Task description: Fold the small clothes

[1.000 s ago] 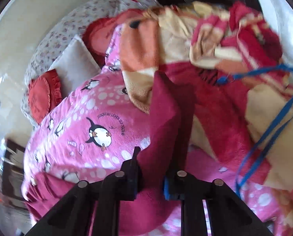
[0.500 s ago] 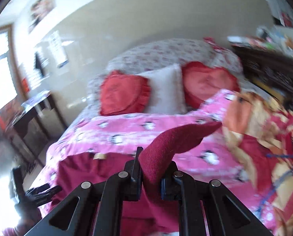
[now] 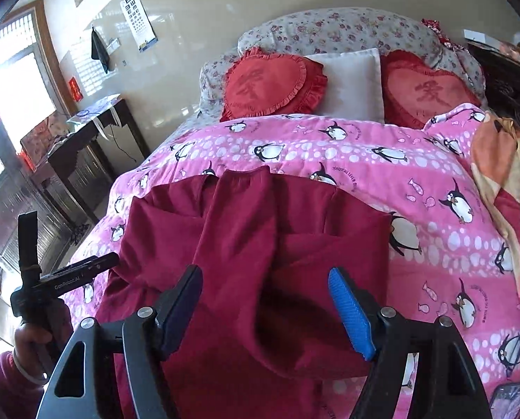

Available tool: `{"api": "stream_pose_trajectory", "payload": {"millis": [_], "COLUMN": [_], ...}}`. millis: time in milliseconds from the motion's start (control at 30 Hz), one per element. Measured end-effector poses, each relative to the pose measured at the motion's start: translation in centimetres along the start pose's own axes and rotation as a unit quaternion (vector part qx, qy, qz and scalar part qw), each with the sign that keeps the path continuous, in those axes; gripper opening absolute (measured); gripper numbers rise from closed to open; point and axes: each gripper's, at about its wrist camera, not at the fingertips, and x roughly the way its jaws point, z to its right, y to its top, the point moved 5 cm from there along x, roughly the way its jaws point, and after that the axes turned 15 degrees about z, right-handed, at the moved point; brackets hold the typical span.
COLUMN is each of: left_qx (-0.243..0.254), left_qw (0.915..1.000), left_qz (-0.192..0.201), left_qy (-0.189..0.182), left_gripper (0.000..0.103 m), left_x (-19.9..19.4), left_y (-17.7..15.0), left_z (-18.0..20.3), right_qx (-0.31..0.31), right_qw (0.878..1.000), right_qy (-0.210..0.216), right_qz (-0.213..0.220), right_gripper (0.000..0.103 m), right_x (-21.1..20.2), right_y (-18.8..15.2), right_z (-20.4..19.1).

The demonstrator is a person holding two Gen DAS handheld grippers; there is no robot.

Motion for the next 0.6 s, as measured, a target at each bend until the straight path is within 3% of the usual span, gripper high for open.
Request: {"api": "stream_pose_trajectory", "payload": {"millis": [100,267,367,433,467,500,600], "left_qx": [0.002,0.024,0.022,0.016,0.013,0.008,-0.024], "left_qw": [1.0,0.9997,0.9997,0.9998,0.9999,0.9999,0.9997], "left_qz": [-0.004,-0.005,-0.004,-0.003,-0.001,0.001,0.009], "left_qy": [-0.005,-0.002,0.004,0.008,0.009,0.012,0.005], "left_gripper": [0.083,0.083,0.083,0.083,0.083,0.083,0.083], "left_x": [0.0,-0.5,-0.8,-1.0,-1.0,-1.1,-1.3], "left_y": [-0.2,-0.4,-0.3,-0.1,0.1,0.3,0.9], "left_z": [0.7,1.2,0.5,-0.3,-0.7,-1.3,-2.9], "right_qx": [0.002,0.001,0.036,0.05,0.055,0.057,0.027], "right_qw": [1.0,0.999,0.996,0.995,0.995,0.996,0.997], "right_qy": [0.016,-0.004,-0.009,-0.021,-0.019,-0.001,0.049], "right_qz": [-0.015,-0.034,-0.077,-0.089,-0.082,-0.075,-0.051], "right_gripper": [0.073,0.062,0.049,0.025,0.022,0.01,0.006], "right_x": [3.1,9.7,14.1,15.4,15.2,14.5,12.0], "right_y": [0.2,1.1,0.2,-0.6,-0.4,0.1,1.2], "right_z": [-0.6,-0.4,0.8,1.3,1.1,0.3,-3.6]}}
